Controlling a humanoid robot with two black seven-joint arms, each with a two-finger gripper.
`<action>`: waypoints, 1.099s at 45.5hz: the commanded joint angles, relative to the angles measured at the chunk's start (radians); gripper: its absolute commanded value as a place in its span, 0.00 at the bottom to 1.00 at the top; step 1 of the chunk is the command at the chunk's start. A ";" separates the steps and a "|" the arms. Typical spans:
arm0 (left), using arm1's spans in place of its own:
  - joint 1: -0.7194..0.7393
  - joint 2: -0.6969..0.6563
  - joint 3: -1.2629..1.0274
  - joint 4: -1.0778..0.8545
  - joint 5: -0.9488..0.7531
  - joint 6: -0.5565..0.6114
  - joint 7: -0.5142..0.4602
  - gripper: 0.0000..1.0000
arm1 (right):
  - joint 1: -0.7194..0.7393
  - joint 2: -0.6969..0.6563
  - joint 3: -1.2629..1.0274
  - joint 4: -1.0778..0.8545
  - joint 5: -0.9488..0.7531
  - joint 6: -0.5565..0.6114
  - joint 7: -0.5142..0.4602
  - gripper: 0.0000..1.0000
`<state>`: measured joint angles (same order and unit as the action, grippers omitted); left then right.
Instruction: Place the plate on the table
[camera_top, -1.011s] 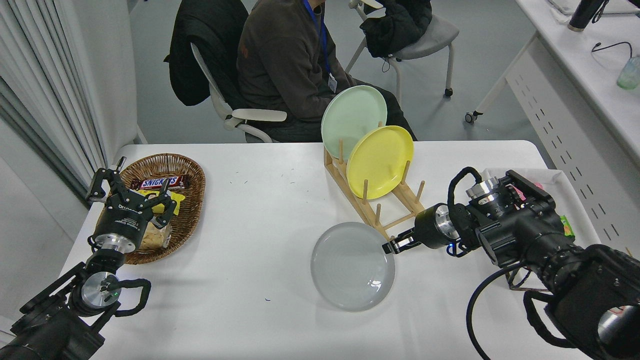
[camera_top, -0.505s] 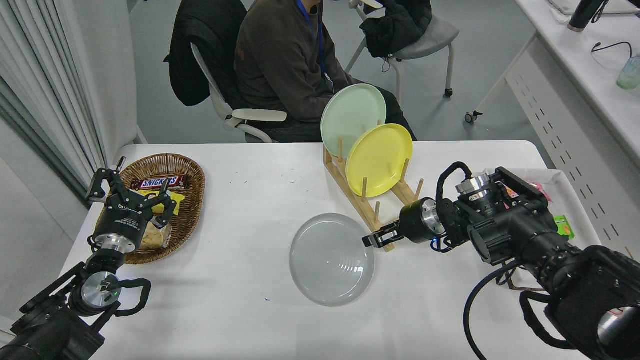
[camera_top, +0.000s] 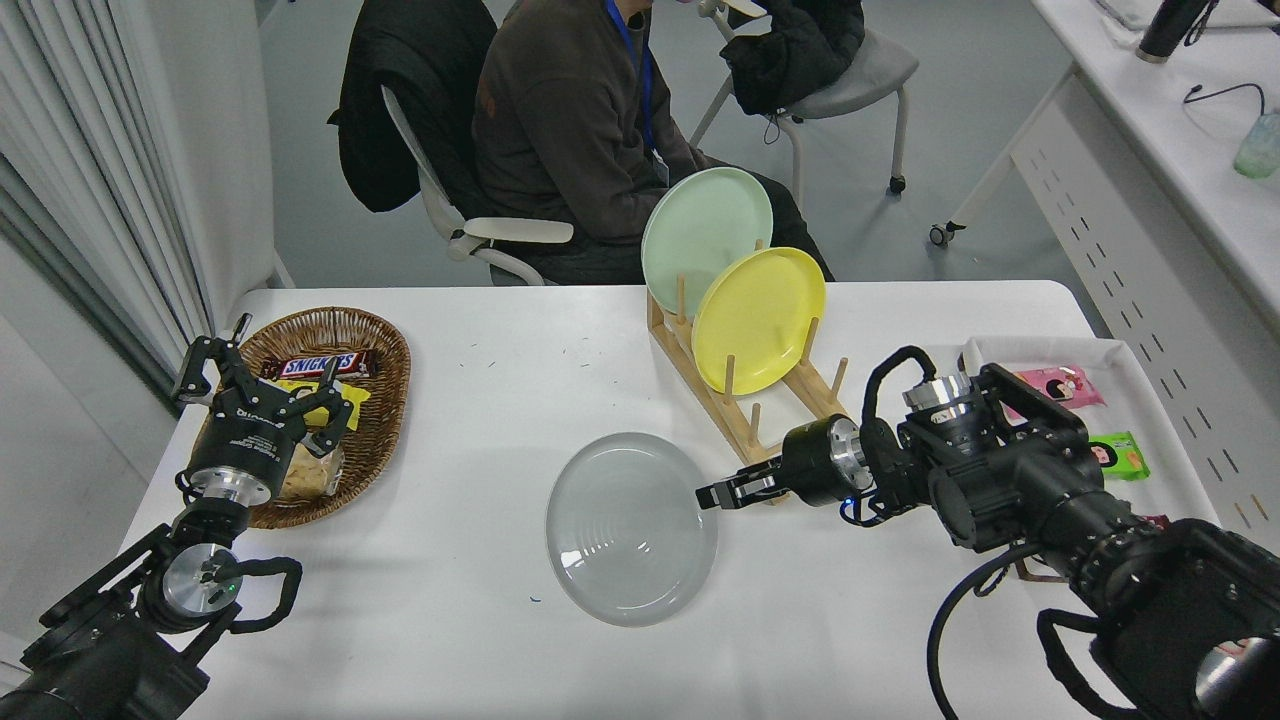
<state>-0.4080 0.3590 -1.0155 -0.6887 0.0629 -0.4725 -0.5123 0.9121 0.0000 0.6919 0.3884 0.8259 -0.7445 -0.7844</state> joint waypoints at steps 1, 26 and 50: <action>0.000 0.000 0.000 0.000 0.000 0.000 0.000 0.98 | -0.004 0.000 0.003 -0.005 0.022 -0.024 0.005 0.00; 0.000 0.000 0.000 0.000 0.000 0.000 0.000 0.98 | -0.004 0.000 -0.006 0.015 -0.001 -0.041 0.050 0.00; 0.000 0.000 0.000 0.000 0.000 0.000 0.000 0.98 | -0.004 0.000 -0.025 0.014 -0.004 -0.041 0.135 0.00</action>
<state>-0.4080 0.3589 -1.0155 -0.6887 0.0629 -0.4725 -0.5123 0.9080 0.0000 0.6839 0.4063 0.8240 -0.7857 -0.6874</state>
